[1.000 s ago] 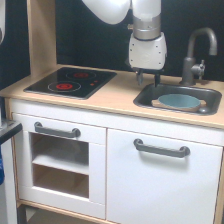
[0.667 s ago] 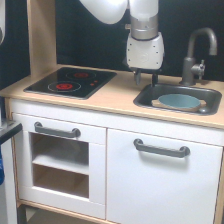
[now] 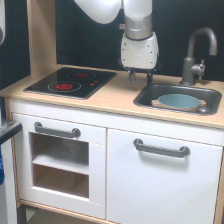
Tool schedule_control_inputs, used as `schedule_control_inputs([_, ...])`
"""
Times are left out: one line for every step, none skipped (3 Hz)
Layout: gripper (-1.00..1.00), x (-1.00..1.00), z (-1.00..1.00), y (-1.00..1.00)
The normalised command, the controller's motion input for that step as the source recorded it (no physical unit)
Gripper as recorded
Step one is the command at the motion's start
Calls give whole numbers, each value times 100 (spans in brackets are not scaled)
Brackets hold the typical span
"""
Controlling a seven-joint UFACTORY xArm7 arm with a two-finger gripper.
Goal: Place the pot in the sink
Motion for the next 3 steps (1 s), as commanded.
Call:
schedule_control_inputs([100,-36,50,-4])
schedule_control_inputs([100,-35,40,-4])
schedule_control_inputs([100,-34,31,-5])
